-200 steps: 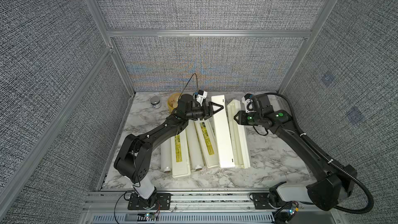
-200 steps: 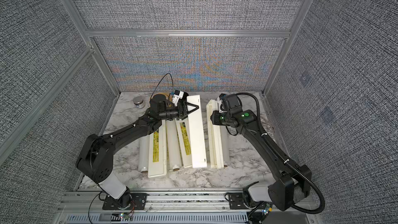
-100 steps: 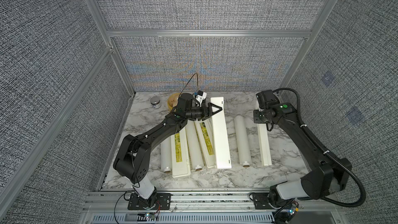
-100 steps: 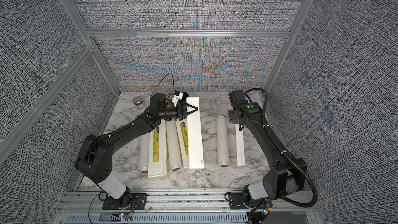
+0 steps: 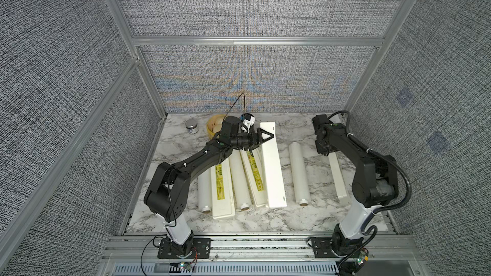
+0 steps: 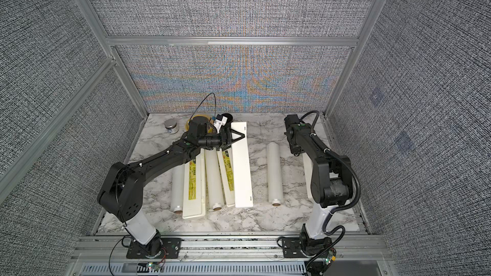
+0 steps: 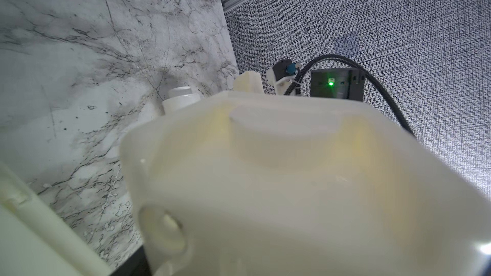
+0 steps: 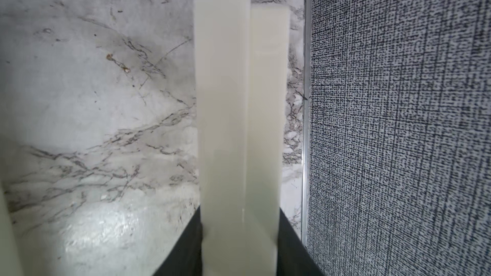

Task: Put plastic wrap rolls into dispensers
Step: Place the lid at the center of the board.

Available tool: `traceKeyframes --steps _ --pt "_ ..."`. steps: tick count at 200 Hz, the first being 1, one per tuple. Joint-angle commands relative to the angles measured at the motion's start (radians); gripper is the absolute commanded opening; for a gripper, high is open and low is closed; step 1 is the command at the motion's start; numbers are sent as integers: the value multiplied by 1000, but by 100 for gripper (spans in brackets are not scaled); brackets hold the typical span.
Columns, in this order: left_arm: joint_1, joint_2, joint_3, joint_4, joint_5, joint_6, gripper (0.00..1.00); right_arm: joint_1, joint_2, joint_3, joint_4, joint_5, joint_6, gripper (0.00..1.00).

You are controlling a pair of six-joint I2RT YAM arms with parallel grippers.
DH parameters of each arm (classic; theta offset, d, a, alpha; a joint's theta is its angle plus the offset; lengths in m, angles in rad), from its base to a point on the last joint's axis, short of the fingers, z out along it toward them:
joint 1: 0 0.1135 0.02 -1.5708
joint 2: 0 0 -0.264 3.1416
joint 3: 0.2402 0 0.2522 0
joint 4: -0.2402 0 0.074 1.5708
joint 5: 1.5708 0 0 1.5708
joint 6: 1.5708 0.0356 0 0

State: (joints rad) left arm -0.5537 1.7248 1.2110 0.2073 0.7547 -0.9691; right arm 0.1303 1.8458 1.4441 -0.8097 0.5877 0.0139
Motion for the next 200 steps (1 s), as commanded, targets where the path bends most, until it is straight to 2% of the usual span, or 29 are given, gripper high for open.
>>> traceKeyframes --steps 1,33,54,88,113,140,171,200 --pt "1 6 -1 27 1 -8 60 23 59 21 16 35 16 38" --pt "1 14 2 24 -1 -6 60 75 151 32 20 26 47 44" --pt "0 15 7 0 1 9 60 83 176 37 9 -26 47 58" --pt "1 9 1 -22 -6 22 61 83 130 35 -2 -144 43 75" --pt "0 12 8 -33 -10 21 61 65 53 39 -41 -280 46 76" --pt "-10 28 33 -36 -6 12 61 25 -100 12 -71 -504 72 76" --pt "-21 57 71 -60 -13 15 61 -26 -316 -49 -45 -856 121 74" --pt "-30 89 114 -60 -18 4 61 -35 -466 -116 67 -1178 223 75"
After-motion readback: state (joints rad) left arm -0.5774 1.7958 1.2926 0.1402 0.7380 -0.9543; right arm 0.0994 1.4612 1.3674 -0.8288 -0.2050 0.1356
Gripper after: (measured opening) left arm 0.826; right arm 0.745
